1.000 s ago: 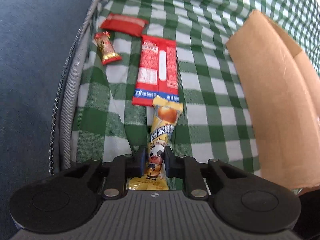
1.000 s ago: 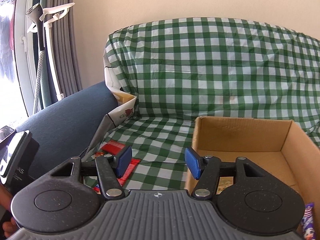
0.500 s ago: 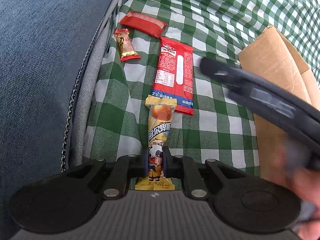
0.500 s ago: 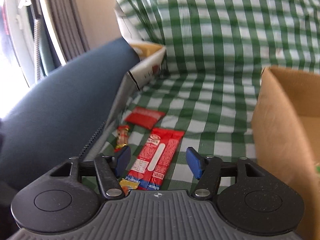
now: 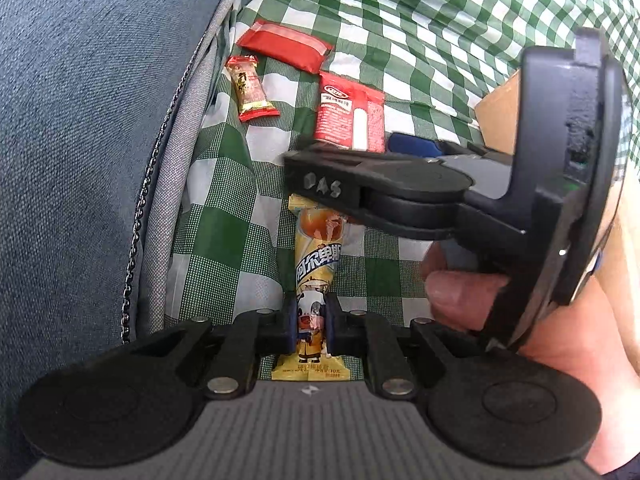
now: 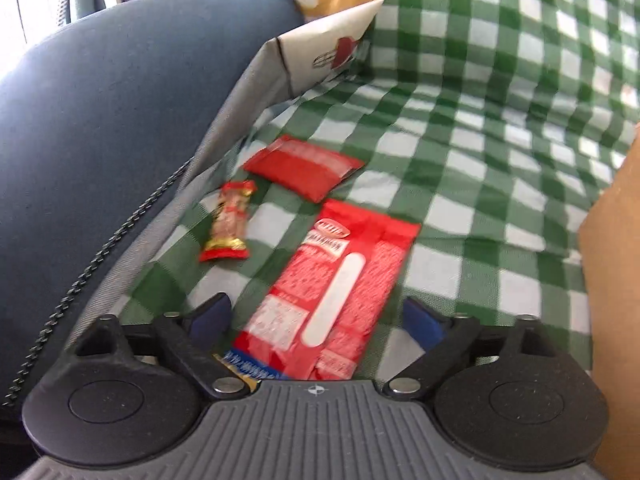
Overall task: Organize snacks
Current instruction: 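Grasp the red wafer bar with the right gripper while the left holds the yellow bar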
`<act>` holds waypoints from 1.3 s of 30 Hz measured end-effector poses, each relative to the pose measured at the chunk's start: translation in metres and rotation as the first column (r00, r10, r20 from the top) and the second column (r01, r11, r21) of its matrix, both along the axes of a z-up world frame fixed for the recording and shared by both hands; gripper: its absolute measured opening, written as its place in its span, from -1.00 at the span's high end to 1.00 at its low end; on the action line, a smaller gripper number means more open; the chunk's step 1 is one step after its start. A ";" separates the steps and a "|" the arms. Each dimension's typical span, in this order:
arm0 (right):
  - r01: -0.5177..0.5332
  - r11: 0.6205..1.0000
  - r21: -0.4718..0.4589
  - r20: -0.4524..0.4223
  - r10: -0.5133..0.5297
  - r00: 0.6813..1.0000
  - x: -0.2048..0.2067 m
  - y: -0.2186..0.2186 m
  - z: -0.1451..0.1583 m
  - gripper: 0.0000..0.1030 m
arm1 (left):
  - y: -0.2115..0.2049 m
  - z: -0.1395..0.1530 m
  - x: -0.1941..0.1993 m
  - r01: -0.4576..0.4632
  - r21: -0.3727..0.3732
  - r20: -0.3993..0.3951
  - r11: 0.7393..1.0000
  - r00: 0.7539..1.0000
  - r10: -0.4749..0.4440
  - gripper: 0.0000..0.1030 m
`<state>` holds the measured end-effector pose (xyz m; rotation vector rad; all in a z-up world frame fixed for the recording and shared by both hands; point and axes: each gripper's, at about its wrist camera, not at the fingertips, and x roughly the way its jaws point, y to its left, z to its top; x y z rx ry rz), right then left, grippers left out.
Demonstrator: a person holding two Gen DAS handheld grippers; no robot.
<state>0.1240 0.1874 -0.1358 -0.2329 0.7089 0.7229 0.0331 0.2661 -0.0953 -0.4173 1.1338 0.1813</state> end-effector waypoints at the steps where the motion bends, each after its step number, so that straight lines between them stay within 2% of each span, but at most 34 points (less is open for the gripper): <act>1: 0.003 1.000 0.007 0.006 -0.003 1.000 0.002 -0.002 0.001 -0.16 | 0.001 0.000 0.000 -0.003 -0.003 0.001 1.000 1.000 0.003 0.73; 2: 0.004 1.000 0.007 0.010 -0.004 1.000 0.002 -0.004 0.002 0.02 | 0.001 0.000 0.000 -0.003 -0.004 0.002 1.000 1.000 0.003 0.73; 5: 0.003 1.000 0.014 0.006 -0.003 1.000 0.007 -0.013 0.004 0.24 | 0.001 0.000 0.000 -0.002 0.000 0.003 1.000 1.000 0.002 0.73; 8: 0.046 0.999 0.022 0.004 -0.046 0.999 0.010 -0.026 0.009 0.32 | 0.000 0.000 -0.001 0.000 0.008 0.005 1.000 1.000 0.000 0.73; 13: 0.068 0.997 0.028 0.009 -0.069 0.998 0.004 -0.050 0.025 0.33 | -0.001 0.003 -0.003 -0.007 0.007 0.020 1.000 1.000 0.007 0.73; 20: -0.006 0.998 -0.070 0.030 0.008 1.000 -0.044 -0.082 0.039 0.33 | -0.005 0.010 -0.003 -0.026 -0.004 0.057 1.000 0.998 0.026 0.73; 28: -0.063 0.986 -0.153 -0.136 0.043 0.990 -0.071 -0.098 0.022 0.32 | -0.022 0.005 0.006 0.029 0.024 0.016 0.999 0.999 -0.029 0.72; 31: -0.083 0.979 -0.187 -0.149 0.055 0.987 -0.075 -0.097 0.017 0.27 | -0.024 0.002 0.007 0.028 0.023 0.008 0.999 1.000 -0.028 0.72; 39: -0.081 0.980 -0.183 -0.149 0.054 0.987 -0.073 -0.097 0.017 0.24 | -0.028 0.000 0.010 0.045 0.047 0.003 0.998 0.999 -0.045 0.72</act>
